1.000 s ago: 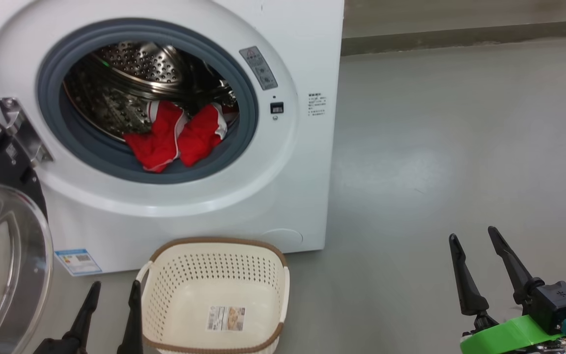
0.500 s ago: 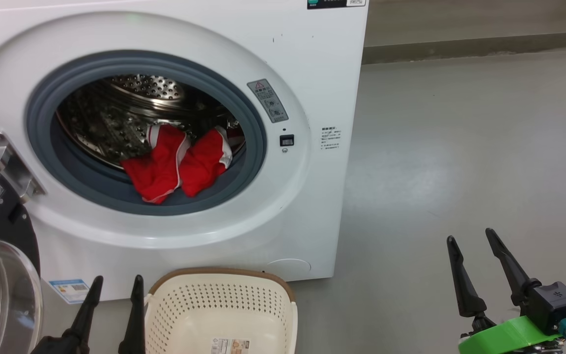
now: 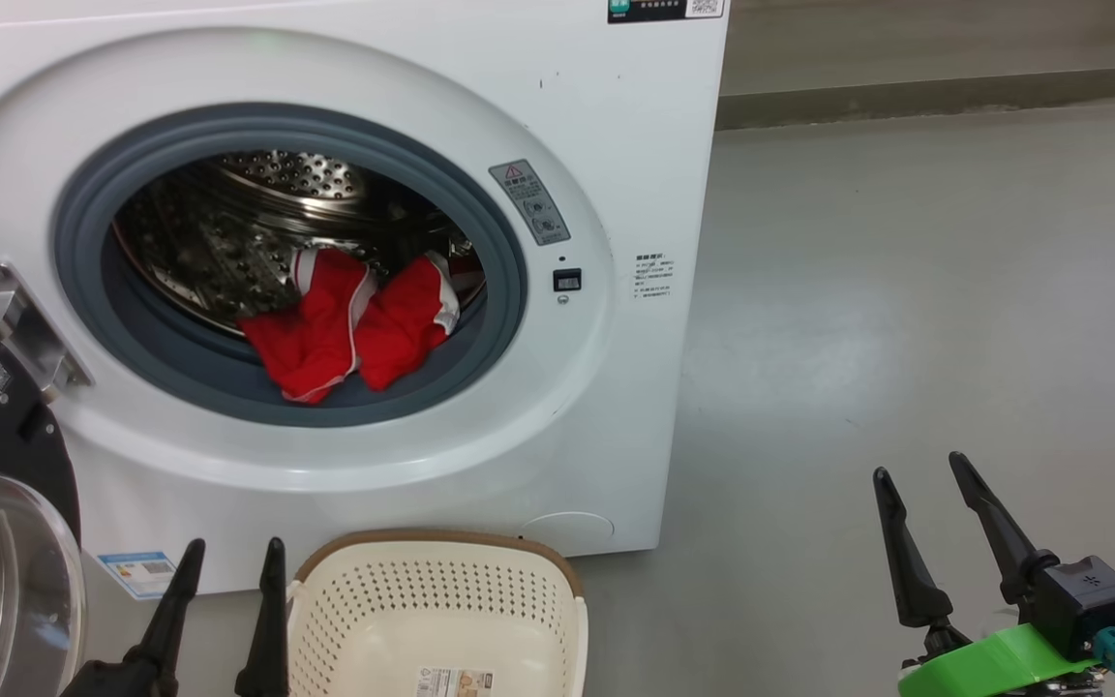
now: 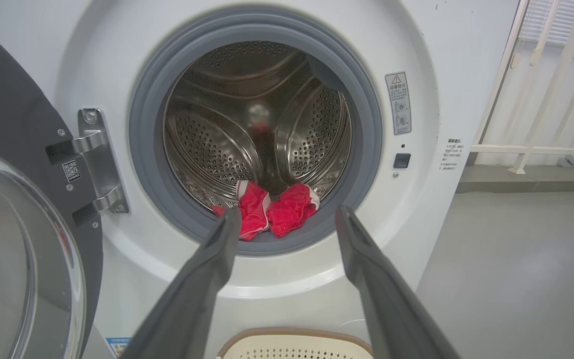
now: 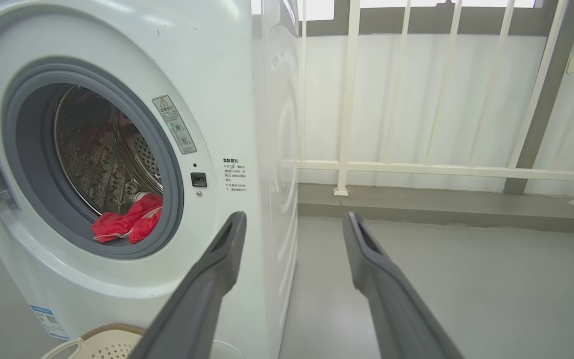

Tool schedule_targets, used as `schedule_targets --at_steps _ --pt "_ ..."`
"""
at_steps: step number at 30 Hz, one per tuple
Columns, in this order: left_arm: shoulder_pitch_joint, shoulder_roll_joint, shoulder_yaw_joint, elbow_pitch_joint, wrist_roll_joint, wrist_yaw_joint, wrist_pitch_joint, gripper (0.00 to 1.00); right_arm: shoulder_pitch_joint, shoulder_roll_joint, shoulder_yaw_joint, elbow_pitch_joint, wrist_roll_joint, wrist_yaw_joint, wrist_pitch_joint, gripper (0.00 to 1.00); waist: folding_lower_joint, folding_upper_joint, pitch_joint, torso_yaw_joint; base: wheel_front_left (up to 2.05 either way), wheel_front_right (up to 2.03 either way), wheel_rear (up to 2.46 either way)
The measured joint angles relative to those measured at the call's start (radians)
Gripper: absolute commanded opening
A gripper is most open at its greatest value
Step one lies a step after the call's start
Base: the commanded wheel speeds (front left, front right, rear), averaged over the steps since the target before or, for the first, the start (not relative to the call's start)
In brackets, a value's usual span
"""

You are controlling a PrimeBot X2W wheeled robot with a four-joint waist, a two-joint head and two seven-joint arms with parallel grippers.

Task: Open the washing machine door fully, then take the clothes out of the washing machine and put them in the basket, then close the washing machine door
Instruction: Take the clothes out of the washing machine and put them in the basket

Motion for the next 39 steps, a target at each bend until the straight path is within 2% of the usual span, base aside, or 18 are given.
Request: schedule_targets --at_steps 12,22,39 --pt "-0.010 -0.014 -0.010 0.006 0.001 0.027 0.000 1.00 0.000 0.000 0.014 0.000 0.000 0.000 0.000 1.00 0.0000 0.0000 0.028 0.014 0.00 0.00 0.00" --pt "-0.113 -0.021 -0.037 0.011 0.000 0.034 0.000 1.00 -0.008 0.000 0.016 -0.010 -0.012 0.000 0.000 1.00 0.0000 0.0000 0.086 0.038 0.00 0.00 0.00" --pt "-0.449 -0.017 -0.042 0.139 -0.002 0.024 0.000 1.00 -0.160 -0.002 0.049 -0.045 -0.019 0.000 0.000 1.00 0.0000 0.0000 0.278 0.063 0.00 0.00 0.00"
